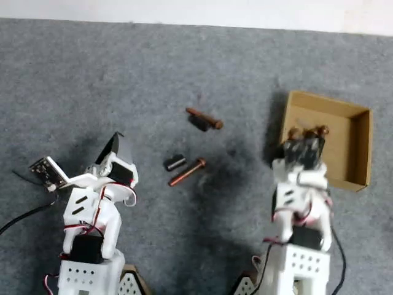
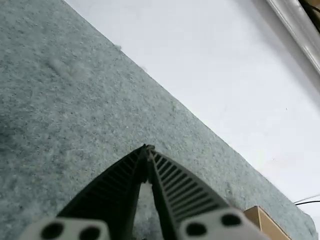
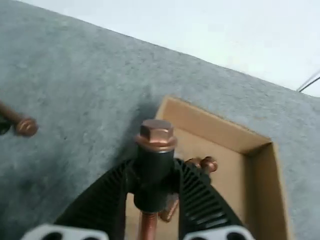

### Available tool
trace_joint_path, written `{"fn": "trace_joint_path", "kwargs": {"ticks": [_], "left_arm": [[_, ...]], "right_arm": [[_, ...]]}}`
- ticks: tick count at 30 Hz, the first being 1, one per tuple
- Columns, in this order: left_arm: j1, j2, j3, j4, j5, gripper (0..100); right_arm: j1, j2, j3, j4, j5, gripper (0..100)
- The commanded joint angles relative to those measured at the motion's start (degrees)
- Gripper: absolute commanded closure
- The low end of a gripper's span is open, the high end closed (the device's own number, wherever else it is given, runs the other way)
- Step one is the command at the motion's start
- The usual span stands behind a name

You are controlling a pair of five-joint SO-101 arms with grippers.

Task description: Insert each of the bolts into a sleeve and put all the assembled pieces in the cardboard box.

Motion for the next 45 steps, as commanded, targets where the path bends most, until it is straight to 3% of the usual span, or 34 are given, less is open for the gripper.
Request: {"fn": "trace_joint_path", "kwargs": {"ticks": [1, 7, 14, 19, 26, 30, 37, 42, 45], "left_arm": [[-0.7, 0.0, 1.2, 1.2, -0.3, 99], [-0.7, 0.0, 1.2, 2.0, -0.4, 99], [-0.7, 0.0, 1.2, 2.0, -0.4, 99], [-0.7, 0.0, 1.2, 2.0, -0.4, 99], [-0.7, 0.0, 1.2, 2.0, -0.4, 99], [-0.7, 0.0, 1.2, 2.0, -0.4, 99], [-1.9, -0.6, 1.2, 2.0, -0.4, 99], [-15.4, -0.6, 0.8, -0.4, 0.1, 99], [-18.8, -0.6, 0.8, -1.3, 0.2, 99]], "right_arm": [[4.8, 22.0, -19.4, -0.4, -4.0, 99.3], [15.5, 49.8, -41.5, 2.8, -10.1, 99.3], [19.1, 66.6, -57.4, 18.2, -10.3, 99.2], [19.0, 71.5, -60.8, 22.3, -10.3, 98.2], [16.2, 72.2, -60.5, 25.9, -10.0, 73.7], [15.9, 68.1, -60.5, 31.1, -11.0, 74.8], [4.8, 52.7, -56.7, 36.2, -15.6, 75.7], [-11.4, 43.9, -49.2, 38.3, -16.0, 75.7], [-22.8, 41.8, -44.4, 36.6, -16.0, 75.7]]}}
